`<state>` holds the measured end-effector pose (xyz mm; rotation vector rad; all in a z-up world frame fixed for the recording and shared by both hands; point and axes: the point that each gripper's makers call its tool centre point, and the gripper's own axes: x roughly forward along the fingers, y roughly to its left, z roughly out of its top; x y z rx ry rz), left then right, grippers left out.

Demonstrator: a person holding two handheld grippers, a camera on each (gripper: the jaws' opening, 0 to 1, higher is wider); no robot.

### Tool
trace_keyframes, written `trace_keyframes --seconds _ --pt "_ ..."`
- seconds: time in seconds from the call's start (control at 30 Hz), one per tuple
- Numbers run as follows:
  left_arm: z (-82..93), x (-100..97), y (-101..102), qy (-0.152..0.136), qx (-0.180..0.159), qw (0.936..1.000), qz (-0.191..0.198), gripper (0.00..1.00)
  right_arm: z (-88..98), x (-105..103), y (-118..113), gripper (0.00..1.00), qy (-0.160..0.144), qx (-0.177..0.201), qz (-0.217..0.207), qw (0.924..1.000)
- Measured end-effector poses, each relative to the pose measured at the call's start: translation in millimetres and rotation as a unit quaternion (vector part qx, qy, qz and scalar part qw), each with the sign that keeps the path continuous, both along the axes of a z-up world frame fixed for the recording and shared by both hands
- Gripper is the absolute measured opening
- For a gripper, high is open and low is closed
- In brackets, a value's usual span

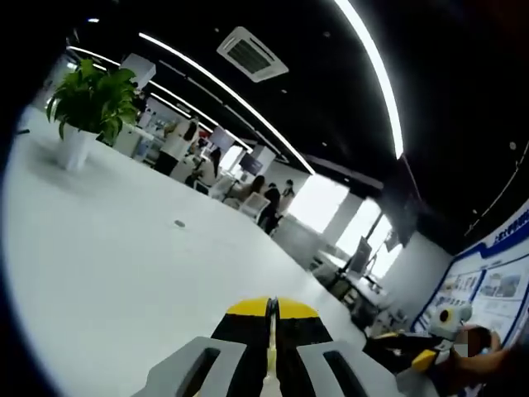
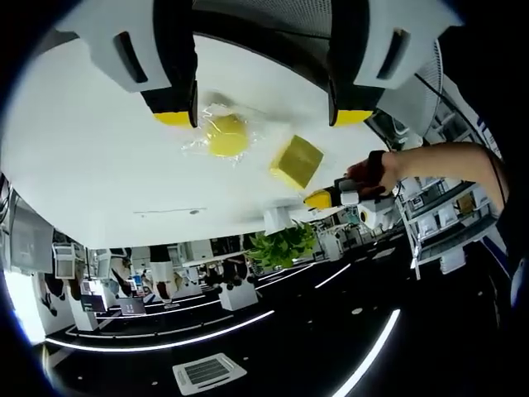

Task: Compare the silicone blocks by pressing each to a similar depth, holding the contact briefly, and releasing to observe deformation and rebound differences across the visible hardness samples.

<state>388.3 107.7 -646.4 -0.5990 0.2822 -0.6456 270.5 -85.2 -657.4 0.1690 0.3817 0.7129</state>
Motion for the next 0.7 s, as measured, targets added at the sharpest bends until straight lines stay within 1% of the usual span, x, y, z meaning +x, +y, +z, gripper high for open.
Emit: trace_keyframes --seconds 0.13,0.2,0.27,0.4,0.47,0.57,0.7 --pt "-7.8 13.3 8.5 0.005 -0.018 0.9995 0.025 0.00 -6.4 -0.6 -3.4 0.59 0.009 -0.006 -0.004 0.9999" --pt "-11.6 20.2 12.0 0.004 -0.014 0.9993 0.035 0.00 -8.1 -0.6 -5.7 0.59 0.013 -0.008 -0.006 0.9999" --pt "-19.8 31.5 22.1 -0.002 0.024 0.9980 0.059 0.00 -8.2 -0.8 -7.2 0.60 0.015 -0.007 -0.009 0.9998" --pt "-29.4 43.5 30.5 0.002 0.038 0.9966 0.073 0.00 -7.9 -1.3 -8.8 0.60 0.013 -0.018 -0.010 0.9997" --pt "-36.5 48.6 36.8 0.003 0.046 0.9951 0.088 0.00 -7.4 -1.5 -8.5 0.60 0.011 -0.024 -0.009 0.9996" --pt "-47.1 54.5 43.2 0.006 0.069 0.9927 0.098 0.00 -7.9 -2.2 -7.9 0.60 0.012 -0.028 -0.009 0.9995" --pt "-60.9 62.8 53.2 0.019 0.085 0.9895 0.116 0.00 -10.7 -4.2 -7.1 0.61 0.017 -0.034 -0.008 0.9992"
